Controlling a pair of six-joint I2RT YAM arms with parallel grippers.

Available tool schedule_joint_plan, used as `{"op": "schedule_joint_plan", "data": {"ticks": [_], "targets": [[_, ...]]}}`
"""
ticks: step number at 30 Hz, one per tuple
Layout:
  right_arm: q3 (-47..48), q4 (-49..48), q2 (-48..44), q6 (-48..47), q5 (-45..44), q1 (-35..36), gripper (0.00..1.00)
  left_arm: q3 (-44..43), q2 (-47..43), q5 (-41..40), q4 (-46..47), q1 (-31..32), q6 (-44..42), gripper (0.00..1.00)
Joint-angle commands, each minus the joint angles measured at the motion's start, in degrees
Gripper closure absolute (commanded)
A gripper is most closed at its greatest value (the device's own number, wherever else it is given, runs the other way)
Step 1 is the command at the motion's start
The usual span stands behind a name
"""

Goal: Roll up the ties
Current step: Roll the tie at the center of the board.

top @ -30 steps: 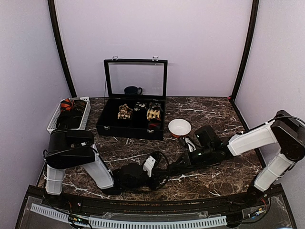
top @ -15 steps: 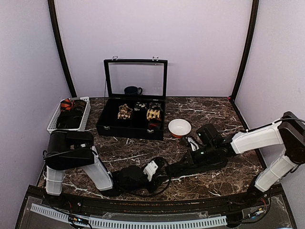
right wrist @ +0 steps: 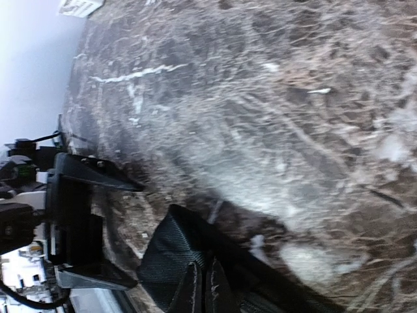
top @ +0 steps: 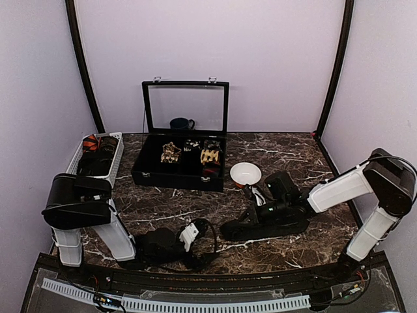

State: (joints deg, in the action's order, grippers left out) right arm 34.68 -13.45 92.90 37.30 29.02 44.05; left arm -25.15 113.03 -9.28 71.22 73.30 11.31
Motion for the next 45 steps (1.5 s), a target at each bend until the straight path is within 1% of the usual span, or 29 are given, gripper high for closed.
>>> {"op": "schedule_joint_plan", "data": {"ticks": [1, 5, 10, 13, 16, 19, 21, 23, 27, 29, 33, 36, 37, 38, 39, 41, 42, 43, 45], "targets": [[-0.9, -5.8, -0.4, 3.8, 5.5, 1.5, 1.0, -2.3, -1.4, 0.5, -5.1, 0.1, 1.1, 0.05], [-0.5, -5.3, 0.2, 1.5, 4.4, 3.9, 1.0, -5.3, -0.9, 0.6, -6.1, -0.5, 1.0, 0.03], [-0.8, -4.9, 0.6, 0.3, 2.2, 5.6, 1.0, -4.2, -1.6, 1.8, -6.7, -2.1, 0.5, 0.01], [-0.7, -4.7, 0.9, -0.2, 1.3, 6.3, 1.0, -4.0, -1.7, 5.2, -6.7, -2.9, -2.7, 0.01], [-1.1, -5.2, 1.7, -0.8, 0.6, 6.8, 1.0, -6.3, -0.7, 9.6, -8.1, -2.9, -7.6, 0.01], [-1.5, -5.5, 2.4, -1.2, -0.1, 7.1, 1.0, -8.8, 0.7, 10.0, -8.6, -2.9, -10.5, 0.01], [-1.8, -5.8, 2.4, -1.3, -0.7, 7.1, 1.0, -10.4, 1.6, 10.0, -8.5, -3.0, -10.8, 0.02], [-1.7, -5.7, 2.6, -1.7, -1.0, 7.1, 1.0, -11.7, 2.7, 10.8, -8.5, -3.0, -10.1, 0.05], [-1.2, -5.8, 2.9, -2.1, -1.4, 7.2, 1.0, -12.2, 4.3, 7.6, -7.7, -3.0, -5.8, 0.15], [-0.8, -5.7, 2.9, -2.3, -1.5, 7.2, 1.0, -11.5, 4.6, 5.9, -7.5, -3.1, -3.7, 0.21], [0.1, -5.4, 2.9, -3.0, -1.4, 7.4, 1.0, -8.9, 4.3, 4.0, -6.7, -3.1, -0.7, 0.27], [0.7, -4.9, 2.7, -4.0, -1.3, 7.8, 1.0, -7.3, 3.7, 4.6, -5.8, -3.1, -0.2, 0.38], [1.0, -4.6, 2.5, -4.4, -1.5, 8.0, 1.0, -7.1, 3.5, 5.2, -5.5, -3.1, -0.2, 0.4], [1.3, -4.1, 2.4, -4.8, -1.7, 8.0, 1.0, -6.8, 3.3, 6.4, -5.0, -3.1, 0.0, 0.4], [1.5, -3.6, 2.4, -5.0, -1.9, 8.0, 1.0, -6.8, 2.9, 7.4, -4.6, -3.1, 0.1, 0.36], [2.0, -2.8, 2.6, -5.6, -2.0, 8.1, 1.0, -6.7, 2.1, 9.3, -3.4, -3.1, 1.3, 0.23], [2.1, -2.7, 2.8, -5.6, -2.0, 8.1, 1.0, -6.8, 1.9, 9.9, -2.7, -3.1, 2.2, 0.19], [2.2, -2.6, 2.9, -5.7, -2.1, 8.2, 1.0, -7.0, 1.8, 10.3, -2.2, -3.1, 3.1, 0.17], [2.1, -2.6, 2.9, -5.7, -2.2, 8.3, 1.0, -7.7, 2.0, 10.3, -2.4, -3.1, 5.4, 0.16]]}}
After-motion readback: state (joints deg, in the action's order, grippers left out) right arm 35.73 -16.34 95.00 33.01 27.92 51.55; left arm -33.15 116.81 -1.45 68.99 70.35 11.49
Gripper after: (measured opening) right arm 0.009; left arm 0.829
